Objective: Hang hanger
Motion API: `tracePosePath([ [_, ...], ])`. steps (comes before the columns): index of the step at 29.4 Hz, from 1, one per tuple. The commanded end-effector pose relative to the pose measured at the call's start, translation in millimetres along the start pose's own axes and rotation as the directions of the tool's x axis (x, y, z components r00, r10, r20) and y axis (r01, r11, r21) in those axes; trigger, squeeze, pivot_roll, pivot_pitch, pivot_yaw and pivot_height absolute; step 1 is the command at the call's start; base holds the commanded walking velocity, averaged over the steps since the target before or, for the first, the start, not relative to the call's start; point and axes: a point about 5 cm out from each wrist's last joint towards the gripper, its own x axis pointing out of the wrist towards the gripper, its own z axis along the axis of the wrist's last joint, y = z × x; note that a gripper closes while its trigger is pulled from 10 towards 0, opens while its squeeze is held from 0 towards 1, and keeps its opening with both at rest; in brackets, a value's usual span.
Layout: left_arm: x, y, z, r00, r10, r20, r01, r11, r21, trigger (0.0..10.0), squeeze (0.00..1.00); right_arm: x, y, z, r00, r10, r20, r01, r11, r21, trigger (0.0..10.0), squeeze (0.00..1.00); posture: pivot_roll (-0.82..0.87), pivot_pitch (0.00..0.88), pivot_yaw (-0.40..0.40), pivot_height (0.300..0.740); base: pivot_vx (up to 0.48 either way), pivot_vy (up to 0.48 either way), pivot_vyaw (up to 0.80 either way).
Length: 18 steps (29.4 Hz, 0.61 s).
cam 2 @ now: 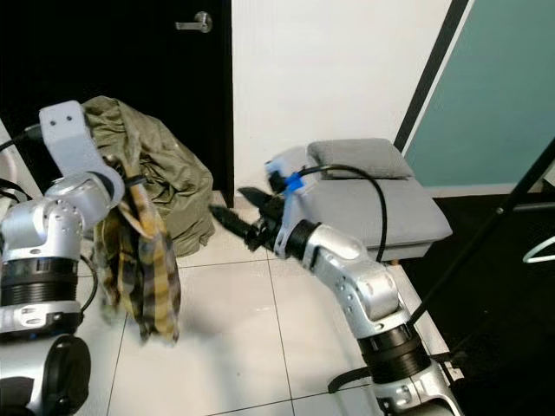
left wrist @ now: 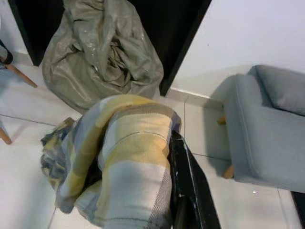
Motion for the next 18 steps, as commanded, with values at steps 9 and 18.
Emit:
tracePosePath([
  [9, -2.7, -61.1, 25, 0.984, -0.174, 0.049, 0.176, 0.984, -0.034, 0.0, 0.0, 9.7, 32.1, -35, 0.998, -0.032, 0.057, 0.029, 0.999, 0.039, 10.0, 1.0, 0.07, 0.123, -0.06, 0.74, 0.0, 0.0, 0.0],
  [18, -4.6, -80.9, 25, 0.989, -0.143, 0.026, 0.145, 0.984, -0.105, 0.0, 0.0, 19.6, 39.9, -25, 0.976, -0.091, 0.198, 0.095, 0.995, -0.011, 10.0, 1.0, 0.07, 0.138, -0.055, 0.74, 0.0, 0.0, 0.0],
])
